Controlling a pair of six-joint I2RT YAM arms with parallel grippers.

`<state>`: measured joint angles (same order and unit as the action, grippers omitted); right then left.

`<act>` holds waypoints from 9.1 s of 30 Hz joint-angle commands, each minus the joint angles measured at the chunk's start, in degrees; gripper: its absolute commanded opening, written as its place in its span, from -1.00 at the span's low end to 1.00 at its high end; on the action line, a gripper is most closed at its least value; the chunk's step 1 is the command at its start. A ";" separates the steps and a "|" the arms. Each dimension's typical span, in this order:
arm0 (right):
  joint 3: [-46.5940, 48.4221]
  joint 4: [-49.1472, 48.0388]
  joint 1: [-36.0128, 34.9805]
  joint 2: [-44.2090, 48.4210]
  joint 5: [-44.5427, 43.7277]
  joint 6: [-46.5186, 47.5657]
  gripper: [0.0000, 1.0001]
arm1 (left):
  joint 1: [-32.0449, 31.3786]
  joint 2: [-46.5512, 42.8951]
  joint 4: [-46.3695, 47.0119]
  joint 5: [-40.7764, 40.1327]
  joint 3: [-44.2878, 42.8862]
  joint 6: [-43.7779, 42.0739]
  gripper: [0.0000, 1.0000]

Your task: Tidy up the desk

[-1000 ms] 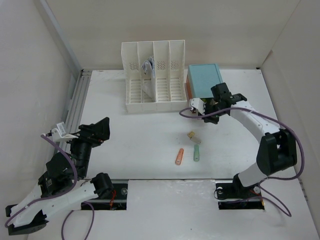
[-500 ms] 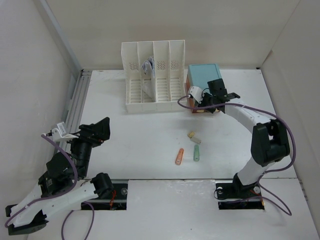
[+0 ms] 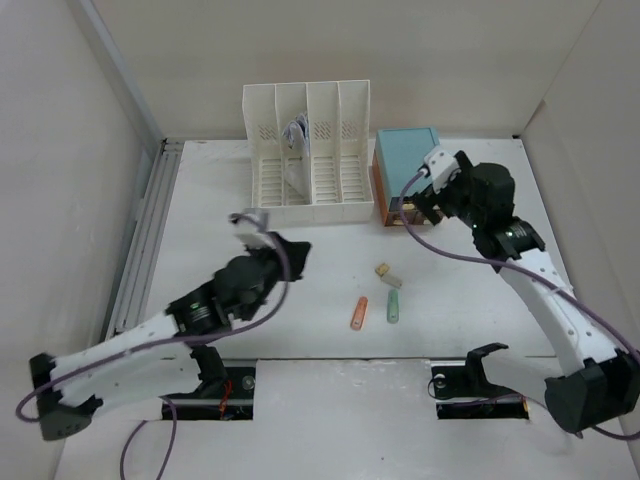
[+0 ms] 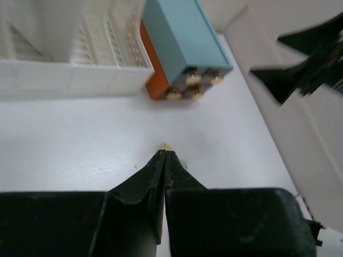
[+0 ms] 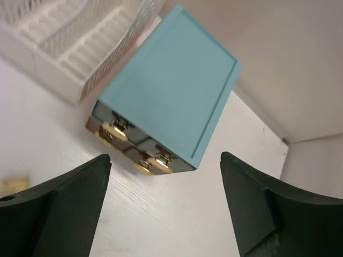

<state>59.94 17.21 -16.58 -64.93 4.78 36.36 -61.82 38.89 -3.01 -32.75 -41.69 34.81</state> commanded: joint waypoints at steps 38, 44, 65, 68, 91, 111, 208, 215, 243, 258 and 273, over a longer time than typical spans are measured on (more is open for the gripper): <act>3.34 -3.68 9.11 9.12 6.47 -28.01 -0.89 | 14.19 88.72 38.08 32.23 -41.19 31.99 0.06; 3.34 -4.20 9.11 9.64 5.42 -28.01 -0.89 | 13.05 85.83 36.76 30.91 -37.34 32.60 0.06; 2.29 -4.73 9.11 9.64 5.95 -28.01 -0.87 | 14.10 92.06 33.50 24.23 -44.18 33.13 -0.16; 2.28 -4.73 9.11 10.17 5.95 -28.01 -0.87 | 14.10 91.37 33.50 24.23 -43.05 32.60 -0.56; 1.76 -4.73 9.11 10.17 7.00 -28.01 -0.87 | 13.92 90.56 37.28 21.94 -38.20 35.59 0.08; 1.23 -4.73 9.11 10.70 8.06 -27.48 -0.87 | 13.40 92.68 40.80 21.41 -40.84 42.10 -0.44; 0.70 -4.73 9.11 11.22 8.58 -26.43 -0.84 | 8.74 89.95 40.89 6.20 -41.62 21.00 0.14; 0.70 -4.73 9.11 11.75 8.58 -26.43 -0.84 | 8.74 91.71 40.89 7.26 -43.82 22.85 -0.01; 0.70 -4.73 9.11 12.28 8.58 -26.43 -0.84 | 8.74 91.10 38.07 4.55 -41.99 24.08 -0.07; 0.70 -4.73 9.11 12.28 8.58 -26.43 -0.84 | 9.26 92.15 37.55 3.49 -43.12 25.40 -0.18; 0.70 -4.73 9.11 12.28 8.58 -26.43 -0.84 | 9.26 91.10 38.07 2.96 -42.51 22.85 -0.53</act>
<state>60.88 15.73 -7.73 -53.65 12.56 9.65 -54.02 132.60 34.11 -25.26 -83.77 60.27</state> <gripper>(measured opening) 0.077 0.315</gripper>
